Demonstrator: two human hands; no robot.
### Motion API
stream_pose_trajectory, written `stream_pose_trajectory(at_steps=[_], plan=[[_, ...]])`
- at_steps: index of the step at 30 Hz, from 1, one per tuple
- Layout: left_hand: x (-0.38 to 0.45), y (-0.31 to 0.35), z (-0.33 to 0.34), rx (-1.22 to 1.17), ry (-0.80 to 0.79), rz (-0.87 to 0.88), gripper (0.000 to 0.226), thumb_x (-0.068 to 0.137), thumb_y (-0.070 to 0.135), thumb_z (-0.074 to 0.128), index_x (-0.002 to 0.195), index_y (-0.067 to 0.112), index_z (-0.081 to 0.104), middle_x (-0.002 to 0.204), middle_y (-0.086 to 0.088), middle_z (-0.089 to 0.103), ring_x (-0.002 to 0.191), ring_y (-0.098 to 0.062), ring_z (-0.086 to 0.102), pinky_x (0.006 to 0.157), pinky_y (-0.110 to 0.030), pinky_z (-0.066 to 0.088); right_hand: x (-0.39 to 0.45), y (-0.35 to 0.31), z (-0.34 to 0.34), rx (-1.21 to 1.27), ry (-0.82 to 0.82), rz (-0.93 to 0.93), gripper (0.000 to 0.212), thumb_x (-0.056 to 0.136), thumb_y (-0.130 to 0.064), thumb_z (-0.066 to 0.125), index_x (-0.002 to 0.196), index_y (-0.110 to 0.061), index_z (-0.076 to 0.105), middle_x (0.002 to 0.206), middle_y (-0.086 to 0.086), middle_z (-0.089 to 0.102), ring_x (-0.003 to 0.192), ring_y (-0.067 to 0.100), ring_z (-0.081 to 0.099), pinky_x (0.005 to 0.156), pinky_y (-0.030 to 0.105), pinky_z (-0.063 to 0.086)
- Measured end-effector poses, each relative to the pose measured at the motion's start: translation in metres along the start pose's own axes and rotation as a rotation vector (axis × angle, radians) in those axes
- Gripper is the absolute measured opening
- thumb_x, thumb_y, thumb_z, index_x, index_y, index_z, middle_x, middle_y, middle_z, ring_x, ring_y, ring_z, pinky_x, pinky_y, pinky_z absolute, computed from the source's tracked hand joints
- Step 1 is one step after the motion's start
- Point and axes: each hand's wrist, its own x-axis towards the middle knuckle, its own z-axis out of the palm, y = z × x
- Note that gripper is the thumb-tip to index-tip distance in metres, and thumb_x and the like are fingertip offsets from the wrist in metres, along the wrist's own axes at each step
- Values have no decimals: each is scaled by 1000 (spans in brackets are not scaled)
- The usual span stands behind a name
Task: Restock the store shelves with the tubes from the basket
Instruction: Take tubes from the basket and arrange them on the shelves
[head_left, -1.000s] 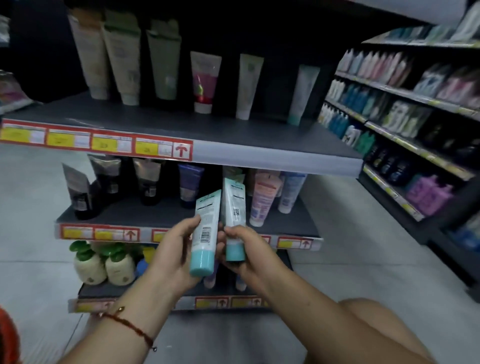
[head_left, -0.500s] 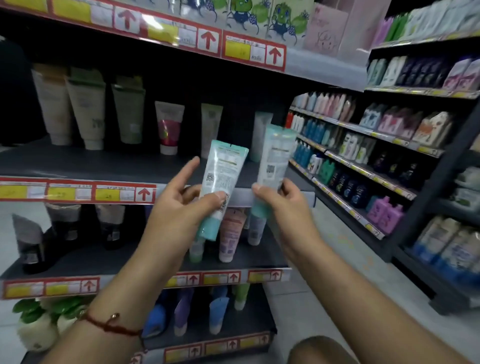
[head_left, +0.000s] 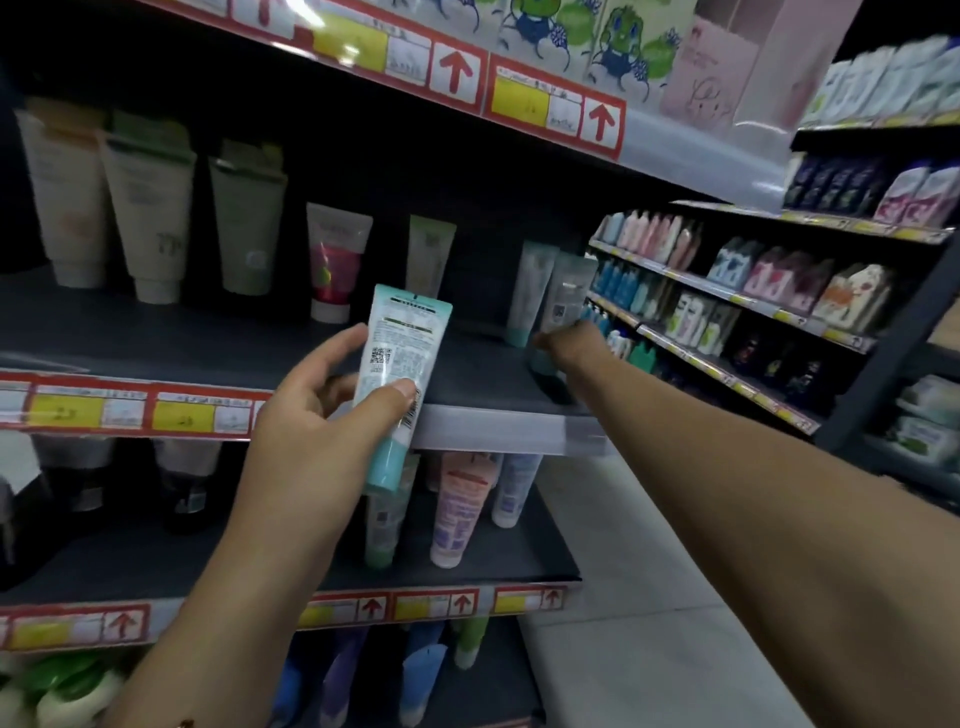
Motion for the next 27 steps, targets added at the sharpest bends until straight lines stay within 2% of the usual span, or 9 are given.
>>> stream_pose_trajectory(at_steps=[5,9,11,14,19,21,23,25,27], plan=[[11,-7,-2,-8,10,-14,47,89,24,70,130,42,56,99,22,74,90,-1,71,72,-26,53,32,10,14,-141,-37,-48,41,91,-16,61,129,-1,57,127,18,61,116,33,60,85,34,49],[15,-13,-1,0,5,-39,47,88,23,70,130,42,57,100,21,74,92,-2,71,75,-29,55,43,15,20,-121,-31,-83,45,87,-10,60,131,-5,55,123,12,64,109,27,61,87,33,50],[15,-15,0,3,1,-48,46,88,23,70,128,43,58,100,20,74,93,-4,71,79,-31,55,49,18,21,-105,-57,-72,50,83,-17,62,131,-8,54,124,10,62,109,25,59,90,33,48],[13,-15,1,12,-2,-59,46,88,25,71,127,44,58,101,18,74,96,-6,71,81,-33,55,36,11,15,-89,-112,-19,50,91,-19,54,139,-6,46,139,13,55,124,28,53,105,36,43],[7,-14,1,33,-5,-69,49,87,26,73,129,44,57,104,15,74,98,-9,71,81,-34,56,-61,-29,-3,50,81,-169,53,97,-21,55,147,-9,39,136,0,52,124,16,49,96,24,36],[2,-13,3,47,-16,-58,50,86,25,73,130,43,56,104,14,74,95,-7,71,75,-30,56,-108,-37,-5,78,-46,-280,50,97,-29,57,143,-13,48,141,-1,54,127,14,51,106,26,37],[-3,-12,6,86,-46,-34,51,86,24,74,131,42,56,105,14,73,94,-2,70,73,-25,55,-150,-38,-3,135,-354,-230,39,97,-37,57,129,-17,62,126,-1,66,115,11,61,104,31,45],[-9,-11,9,137,-83,-5,54,87,24,73,134,42,55,110,14,71,96,1,69,75,-22,56,-181,-38,-1,290,-656,-30,32,98,-33,56,120,-13,66,111,5,73,99,14,69,88,29,56],[-15,-10,8,208,-125,26,56,88,24,72,136,44,53,115,16,69,99,4,66,77,-18,55,-195,-36,-2,379,-794,110,26,98,-26,57,118,-12,66,107,9,75,90,16,72,74,26,57]])
